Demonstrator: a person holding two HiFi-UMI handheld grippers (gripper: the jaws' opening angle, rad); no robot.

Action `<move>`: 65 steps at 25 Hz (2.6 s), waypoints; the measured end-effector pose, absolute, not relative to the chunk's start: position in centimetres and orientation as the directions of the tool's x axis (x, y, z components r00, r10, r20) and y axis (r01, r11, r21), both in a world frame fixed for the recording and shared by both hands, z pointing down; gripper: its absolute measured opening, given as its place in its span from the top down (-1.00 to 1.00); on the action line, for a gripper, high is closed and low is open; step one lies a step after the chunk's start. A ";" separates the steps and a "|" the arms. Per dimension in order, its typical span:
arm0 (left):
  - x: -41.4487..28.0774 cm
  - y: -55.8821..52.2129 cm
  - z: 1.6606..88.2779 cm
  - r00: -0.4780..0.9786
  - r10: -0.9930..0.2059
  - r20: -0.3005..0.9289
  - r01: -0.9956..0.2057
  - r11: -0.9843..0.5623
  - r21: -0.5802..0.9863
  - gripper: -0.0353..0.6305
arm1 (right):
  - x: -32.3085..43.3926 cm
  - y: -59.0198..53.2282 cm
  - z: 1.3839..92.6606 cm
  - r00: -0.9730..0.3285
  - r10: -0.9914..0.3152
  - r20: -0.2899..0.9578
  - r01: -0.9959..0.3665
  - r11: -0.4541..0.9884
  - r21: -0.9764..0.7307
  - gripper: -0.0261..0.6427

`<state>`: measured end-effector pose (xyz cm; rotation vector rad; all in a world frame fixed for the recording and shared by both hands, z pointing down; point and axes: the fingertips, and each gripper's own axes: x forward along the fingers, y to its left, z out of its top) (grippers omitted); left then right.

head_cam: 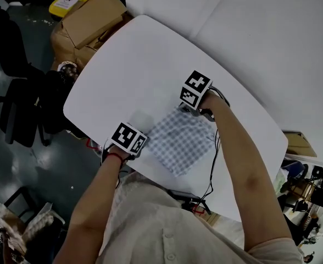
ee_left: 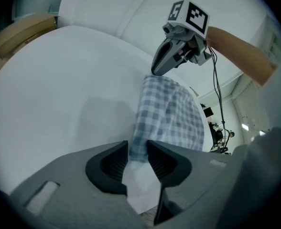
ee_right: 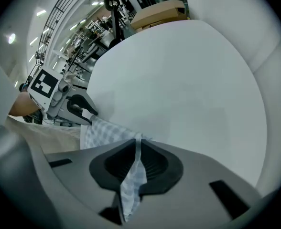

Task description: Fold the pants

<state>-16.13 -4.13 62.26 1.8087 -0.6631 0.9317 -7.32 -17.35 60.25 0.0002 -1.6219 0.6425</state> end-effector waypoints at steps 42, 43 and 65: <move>-0.1 5.9 59.5 0.497 -0.083 0.864 -0.737 -0.565 0.370 0.57 | 7.2 -9.2 58.4 -0.277 0.310 0.909 -0.282 0.879 -0.386 0.77; -0.1 6.0 59.5 0.480 -0.096 0.872 -0.744 -0.572 0.347 0.70 | 7.2 -9.1 58.6 -0.267 0.309 0.913 -0.283 0.880 -0.381 0.77; 3.8 10.4 59.1 0.397 -0.100 0.912 -0.668 -0.713 0.213 0.80 | 9.7 -9.7 59.2 -0.230 0.225 0.947 -0.285 0.915 -0.286 0.80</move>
